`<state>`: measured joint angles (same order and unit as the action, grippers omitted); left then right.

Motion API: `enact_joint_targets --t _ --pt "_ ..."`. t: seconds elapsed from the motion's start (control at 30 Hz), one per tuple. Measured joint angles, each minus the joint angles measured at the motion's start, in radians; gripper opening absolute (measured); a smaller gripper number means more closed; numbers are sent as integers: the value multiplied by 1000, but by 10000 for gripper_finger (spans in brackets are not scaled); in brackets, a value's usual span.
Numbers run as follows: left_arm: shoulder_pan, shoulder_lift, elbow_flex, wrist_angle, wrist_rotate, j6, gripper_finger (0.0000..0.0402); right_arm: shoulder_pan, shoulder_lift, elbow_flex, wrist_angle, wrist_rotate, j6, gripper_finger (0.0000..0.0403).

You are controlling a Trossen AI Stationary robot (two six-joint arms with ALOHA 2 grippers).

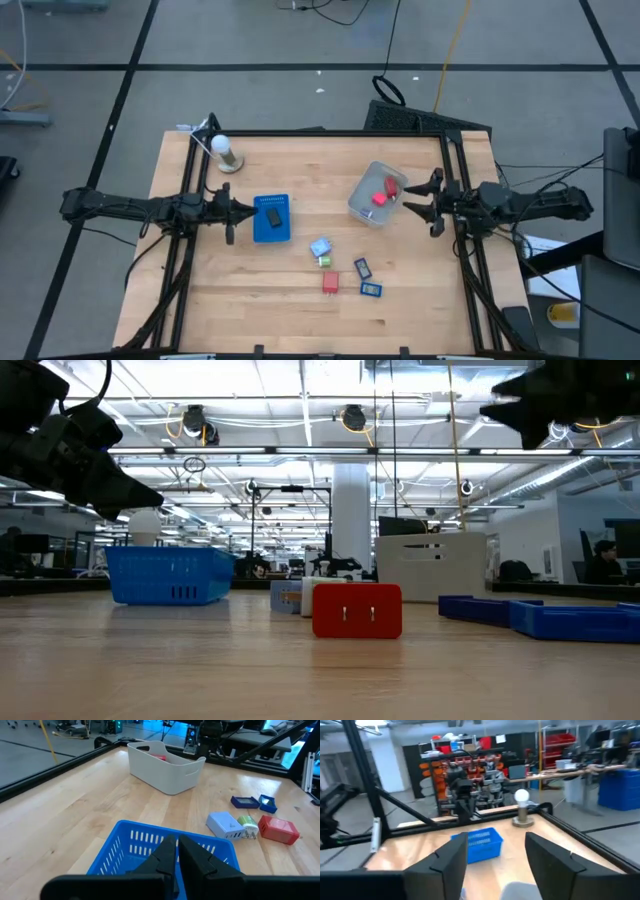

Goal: Pick & Place Office items
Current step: Put the dark blue digital clock into the blue bin

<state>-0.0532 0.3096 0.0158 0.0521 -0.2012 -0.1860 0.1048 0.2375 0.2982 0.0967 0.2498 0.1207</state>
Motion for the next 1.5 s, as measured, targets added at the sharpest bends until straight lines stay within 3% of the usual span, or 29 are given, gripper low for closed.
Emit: enact_joint_targets --t 0.1,0.23,0.33,0.47,0.63,0.77,1.0,1.5 --pt "0 0 0 1 0 0 21 -1 -72 -61 10 41 -43 162" --pt "1 0 0 6 -6 33 21 -1 -133 -95 11 0 -103 124" --pt "1 0 -1 57 -16 79 21 -1 -140 -96 13 -45 -140 91" --pt "1 0 -1 157 -16 198 21 -1 -131 -97 12 -21 -171 48" --pt "12 0 40 183 178 282 21 -1 -130 -97 18 -1 -198 7" --pt "26 19 64 178 212 278 21 -1 -129 -97 19 63 -197 6" --pt "77 89 69 177 71 235 21 -1 -82 -97 28 68 -222 7" --pt "96 182 77 342 95 24 21 0 73 -211 195 58 -141 8"
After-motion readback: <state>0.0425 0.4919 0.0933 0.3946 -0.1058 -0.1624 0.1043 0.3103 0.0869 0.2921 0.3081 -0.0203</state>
